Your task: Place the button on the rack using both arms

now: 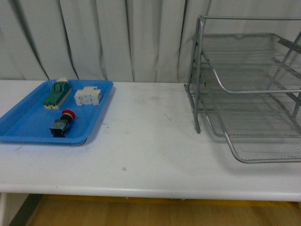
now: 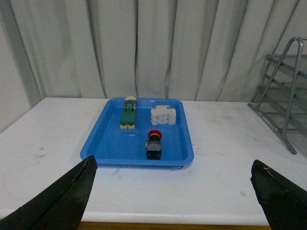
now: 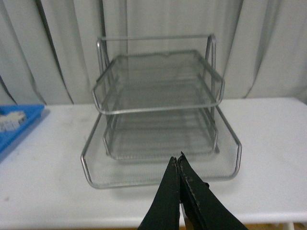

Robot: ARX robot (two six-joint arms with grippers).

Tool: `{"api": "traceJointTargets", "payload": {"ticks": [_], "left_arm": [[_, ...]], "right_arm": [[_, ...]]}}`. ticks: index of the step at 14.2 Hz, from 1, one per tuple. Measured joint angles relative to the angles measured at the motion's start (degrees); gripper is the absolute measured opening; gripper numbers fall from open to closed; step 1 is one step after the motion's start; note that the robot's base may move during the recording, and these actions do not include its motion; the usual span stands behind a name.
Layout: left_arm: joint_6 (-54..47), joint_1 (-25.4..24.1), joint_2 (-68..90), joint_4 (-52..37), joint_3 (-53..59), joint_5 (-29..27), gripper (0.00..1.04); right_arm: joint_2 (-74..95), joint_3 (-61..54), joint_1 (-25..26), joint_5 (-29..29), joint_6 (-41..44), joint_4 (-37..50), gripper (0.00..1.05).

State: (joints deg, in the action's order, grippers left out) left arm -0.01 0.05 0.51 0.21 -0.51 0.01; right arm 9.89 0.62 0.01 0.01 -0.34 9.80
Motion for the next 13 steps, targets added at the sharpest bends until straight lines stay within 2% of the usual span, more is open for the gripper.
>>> {"api": "traceJointTargets", "payload": {"ticks": [1, 2, 7, 13], "left_arm": [[0.0, 0.0, 0.0, -0.02, 0.0, 0.0, 0.98], [0.0, 0.0, 0.0, 0.07, 0.0, 0.0, 0.98], [0.0, 0.0, 0.0, -0.02, 0.0, 0.0, 0.98], [0.0, 0.0, 0.0, 0.0, 0.0, 0.0, 0.98]], "right_arm": [[-5.2, 0.04, 0.0, -0.2, 0.0, -8.04, 0.02], [-9.81, 0.04, 0.0, -0.11, 0.02, -9.49, 0.02], [-9.68, 0.04, 0.0, 0.0, 0.07, -10.03, 0.03], [-9.68, 0.04, 0.0, 0.0, 0.15, -10.03, 0.81]]}}
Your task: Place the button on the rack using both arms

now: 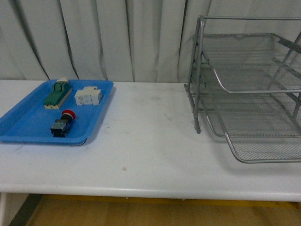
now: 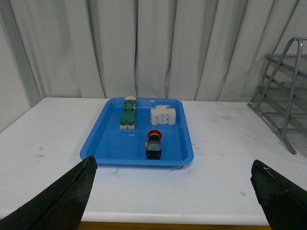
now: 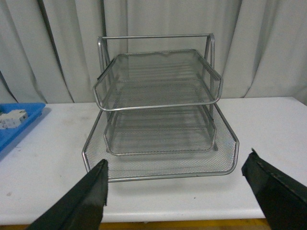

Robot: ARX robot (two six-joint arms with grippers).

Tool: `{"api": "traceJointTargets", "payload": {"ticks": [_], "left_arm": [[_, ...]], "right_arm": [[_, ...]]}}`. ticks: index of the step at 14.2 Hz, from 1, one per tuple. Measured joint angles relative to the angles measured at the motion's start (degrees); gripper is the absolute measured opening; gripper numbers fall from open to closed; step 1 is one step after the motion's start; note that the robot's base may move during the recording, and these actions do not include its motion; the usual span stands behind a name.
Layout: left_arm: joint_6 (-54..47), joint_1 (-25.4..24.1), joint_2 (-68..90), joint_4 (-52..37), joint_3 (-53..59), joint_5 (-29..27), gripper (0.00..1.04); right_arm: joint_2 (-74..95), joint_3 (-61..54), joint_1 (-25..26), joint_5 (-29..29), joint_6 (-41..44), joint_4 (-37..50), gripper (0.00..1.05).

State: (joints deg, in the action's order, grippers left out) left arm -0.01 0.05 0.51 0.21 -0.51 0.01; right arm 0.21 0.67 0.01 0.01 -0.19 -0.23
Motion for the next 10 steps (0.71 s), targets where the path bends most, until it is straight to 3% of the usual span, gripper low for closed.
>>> {"api": "traceJointTargets", "payload": {"ticks": [1, 2, 4, 6, 10], "left_arm": [[0.0, 0.0, 0.0, 0.0, 0.0, 0.0, 0.98], [0.0, 0.0, 0.0, -0.02, 0.0, 0.0, 0.98], [12.57, 3.15, 14.78, 20.26, -10.88, -7.96, 0.98], [18.45, -0.46, 24.92, 12.48, -16.11, -5.2, 0.98], [12.81, -3.93, 63.58, -14.84, -27.76, 1.07, 0.98]], "right_arm": [[0.0, 0.0, 0.0, 0.0, 0.0, 0.0, 0.93], [0.0, 0.0, 0.0, 0.0, 0.0, 0.0, 1.0], [0.0, 0.0, 0.0, -0.04, 0.07, 0.0, 0.98], [0.0, 0.0, 0.0, 0.0, 0.07, 0.02, 0.98], [0.0, 0.0, 0.0, 0.0, 0.07, 0.04, 0.98]]}}
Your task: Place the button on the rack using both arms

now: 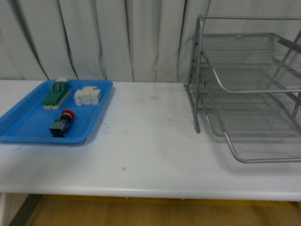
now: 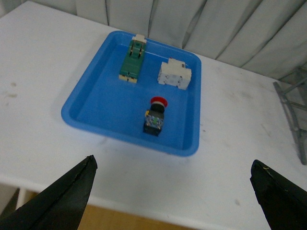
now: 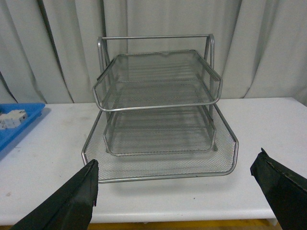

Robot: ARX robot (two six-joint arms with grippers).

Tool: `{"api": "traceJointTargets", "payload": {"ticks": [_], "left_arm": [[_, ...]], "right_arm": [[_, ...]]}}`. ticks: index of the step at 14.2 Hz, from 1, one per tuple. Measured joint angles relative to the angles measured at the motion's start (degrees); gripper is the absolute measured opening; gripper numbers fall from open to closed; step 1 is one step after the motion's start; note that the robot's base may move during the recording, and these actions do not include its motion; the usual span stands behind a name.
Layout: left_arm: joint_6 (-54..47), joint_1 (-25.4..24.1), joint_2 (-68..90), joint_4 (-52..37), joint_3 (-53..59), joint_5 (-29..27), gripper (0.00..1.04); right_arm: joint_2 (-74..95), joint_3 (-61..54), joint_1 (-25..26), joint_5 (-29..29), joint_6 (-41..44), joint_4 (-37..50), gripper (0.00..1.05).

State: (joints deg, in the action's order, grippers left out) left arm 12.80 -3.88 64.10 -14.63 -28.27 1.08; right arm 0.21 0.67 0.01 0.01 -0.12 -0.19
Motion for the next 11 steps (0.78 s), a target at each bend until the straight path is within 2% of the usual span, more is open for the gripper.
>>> {"api": "traceJointTargets", "payload": {"ticks": [2, 4, 9, 11], "left_arm": [[-1.4, 0.17, 7.13, -2.14, -4.33, 0.44, 0.98], [-4.04, 1.2, 20.33, -1.68, -13.7, 0.83, 0.98], [-12.59, 2.84, 53.86, 6.67, -39.98, 2.69, 0.98], [-13.64, 2.58, 56.7, 7.3, -40.81, 4.15, 0.98]], "right_arm": [[0.0, 0.0, 0.0, 0.0, 0.0, -0.02, 0.98], [0.0, 0.0, 0.0, 0.0, 0.0, -0.02, 0.98], [0.0, 0.0, 0.0, 0.0, 0.0, -0.02, 0.98], [0.0, 0.0, 0.0, 0.0, 0.0, -0.02, 0.98]]}}
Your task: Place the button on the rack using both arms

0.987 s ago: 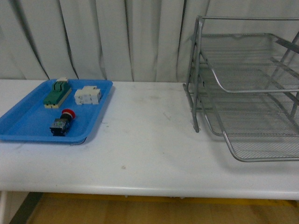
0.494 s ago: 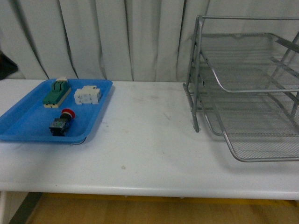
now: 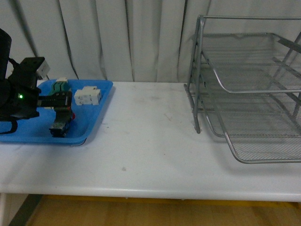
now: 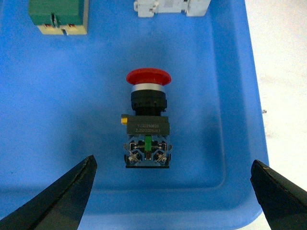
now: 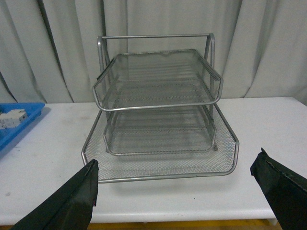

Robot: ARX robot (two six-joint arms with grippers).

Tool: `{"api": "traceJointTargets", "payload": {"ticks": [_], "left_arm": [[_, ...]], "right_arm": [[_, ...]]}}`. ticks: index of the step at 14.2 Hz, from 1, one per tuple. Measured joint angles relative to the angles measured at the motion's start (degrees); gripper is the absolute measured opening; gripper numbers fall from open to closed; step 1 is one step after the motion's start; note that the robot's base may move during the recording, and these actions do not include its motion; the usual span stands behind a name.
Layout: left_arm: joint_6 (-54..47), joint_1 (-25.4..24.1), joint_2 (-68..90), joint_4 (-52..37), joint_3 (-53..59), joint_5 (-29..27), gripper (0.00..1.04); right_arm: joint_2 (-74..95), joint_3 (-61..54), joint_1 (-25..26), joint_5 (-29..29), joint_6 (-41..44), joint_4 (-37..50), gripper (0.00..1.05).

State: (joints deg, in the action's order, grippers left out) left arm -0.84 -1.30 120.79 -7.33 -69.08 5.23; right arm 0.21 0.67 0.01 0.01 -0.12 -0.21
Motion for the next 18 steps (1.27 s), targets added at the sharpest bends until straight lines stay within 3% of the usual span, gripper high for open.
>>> {"api": "traceJointTargets", "payload": {"ticks": [10, 11, 14, 15, 18], "left_arm": [[-3.78, -0.07, 12.66, 5.64, -12.22, -4.04, 0.98], [-4.09, 0.04, 13.03, 5.62, -12.7, -4.28, 0.94], [-4.2, 0.31, 13.44, 5.62, -13.35, -5.07, 0.49], [-4.22, 0.35, 13.44, 5.62, -13.35, -5.2, 0.4], [-4.13, 0.35, 13.27, 5.22, -13.05, -5.2, 0.37]], "right_arm": [[0.0, 0.0, 0.0, 0.0, 0.0, 0.0, 0.98], [0.0, 0.0, 0.0, 0.0, 0.0, 0.0, 0.98], [0.0, 0.0, 0.0, 0.0, 0.0, 0.0, 0.98], [0.0, 0.0, 0.0, 0.0, 0.0, 0.0, 0.98], [0.0, 0.0, 0.0, 0.0, 0.0, 0.0, 0.98]]}}
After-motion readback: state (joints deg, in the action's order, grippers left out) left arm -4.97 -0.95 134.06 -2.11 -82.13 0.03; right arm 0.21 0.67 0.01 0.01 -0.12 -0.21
